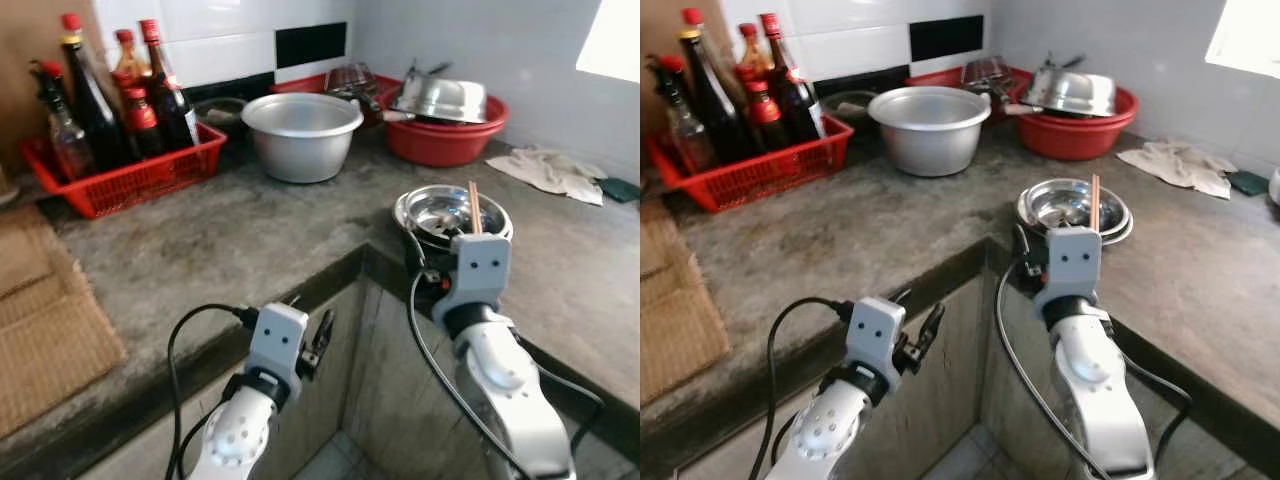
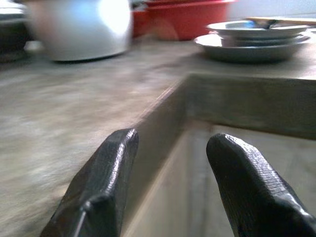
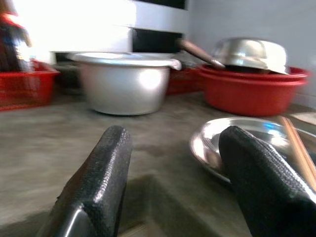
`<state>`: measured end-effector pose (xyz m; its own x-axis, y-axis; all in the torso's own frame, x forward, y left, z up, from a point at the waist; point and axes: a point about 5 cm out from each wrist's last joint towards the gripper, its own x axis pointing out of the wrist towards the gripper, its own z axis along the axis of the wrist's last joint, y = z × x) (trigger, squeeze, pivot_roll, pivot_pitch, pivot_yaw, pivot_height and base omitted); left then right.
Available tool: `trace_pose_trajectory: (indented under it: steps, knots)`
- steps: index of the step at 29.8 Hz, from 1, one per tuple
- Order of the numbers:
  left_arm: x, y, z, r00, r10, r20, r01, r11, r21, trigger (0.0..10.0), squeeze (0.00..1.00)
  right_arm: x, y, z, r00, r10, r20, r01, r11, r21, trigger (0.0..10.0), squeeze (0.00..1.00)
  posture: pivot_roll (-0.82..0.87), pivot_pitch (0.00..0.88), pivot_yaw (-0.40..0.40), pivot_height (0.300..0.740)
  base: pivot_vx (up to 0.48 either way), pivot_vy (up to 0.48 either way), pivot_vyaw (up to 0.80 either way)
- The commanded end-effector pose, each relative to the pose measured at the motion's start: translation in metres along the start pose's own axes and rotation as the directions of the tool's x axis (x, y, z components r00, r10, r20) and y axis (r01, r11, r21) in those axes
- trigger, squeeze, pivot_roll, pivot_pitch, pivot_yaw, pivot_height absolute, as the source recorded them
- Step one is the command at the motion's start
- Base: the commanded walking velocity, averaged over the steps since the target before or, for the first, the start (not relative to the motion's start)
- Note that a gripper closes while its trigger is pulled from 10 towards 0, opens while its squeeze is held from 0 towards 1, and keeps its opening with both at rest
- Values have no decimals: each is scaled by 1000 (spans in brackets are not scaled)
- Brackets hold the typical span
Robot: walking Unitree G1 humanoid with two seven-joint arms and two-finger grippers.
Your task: Kitchen organization
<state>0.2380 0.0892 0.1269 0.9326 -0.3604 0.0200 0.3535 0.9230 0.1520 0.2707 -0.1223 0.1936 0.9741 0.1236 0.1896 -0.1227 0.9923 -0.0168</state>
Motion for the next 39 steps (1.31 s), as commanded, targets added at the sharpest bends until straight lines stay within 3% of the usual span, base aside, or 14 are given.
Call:
trace_pose_trajectory:
  steps: [1, 13, 18, 19, 20, 23, 25, 26, 35, 39]
  knots:
    - [2, -4, 2, 1000, -6, 7, 6, 1000, -15, 10000, 0, 0, -8, 3, 1000, -22, 8, 23, 1000, -13, 10000, 0, 43, 0, -37, 740, 0, 0, 0]
    - [1, -5, 0, 1000, -5, 3, 5, 1000, -30, 10000, 0, 4, -7, 3, 1000, -15, 7, 15, 1000, -19, 10000, 0, 42, 0, -38, 740, 0, 0, 0]
    - [-3, -5, -5, 1000, -10, -19, 9, 1000, -29, 10000, 0, 11, -2, -7, 1000, -10, -13, 9, 1000, -23, 10000, 0, 49, 2, -35, 740, 0, 0, 0]
    - [-5, -5, -9, 999, -22, -33, 21, 999, -31, 10000, 0, 15, -3, -12, 999, -22, -25, 21, 999, -40, 10000, 306, 55, 5, -35, 740, 0, 0, 0]
    - [-6, -5, -10, 999, -29, -39, 28, 999, -34, 10000, 0, 17, -3, -14, 999, -29, -31, 28, 998, -51, 10000, 1000, 55, 5, -35, 740, 0, 0, 0]
    - [-8, -8, -11, 998, -50, -39, 48, 997, -56, 10000, 0, 22, -5, -18, 998, -53, -41, 50, 996, -68, 10000, 1000, 62, 8, -34, 740, 0, 0, 0]
    - [-10, -11, -9, 996, -85, -27, 83, 994, -76, 10000, 0, 27, -13, -20, 991, -127, -46, 120, 984, -132, 10000, 1000, 66, 9, -37, 740, 0, 0, 0]
    - [-10, -13, -8, 995, -98, -22, 96, 992, -75, 10000, 0, 28, -15, -20, 990, -136, -42, 129, 982, -141, 10000, 0, 64, 11, -39, 740, 0, 0, 0]
    - [-15, -27, -1, 980, -198, 30, 200, 976, -85, 10000, 0, 33, -28, -15, 970, -243, 19, 243, 957, -158, 10000, 0, 59, 17, -42, 740, 0, 0, 0]
    - [-15, -27, -2, 979, -202, 26, 203, 975, -94, 10000, 0, 32, -32, -23, 963, -267, -26, 260, 953, -153, 10000, 0, 58, 18, -40, 740, 0, 0, 0]
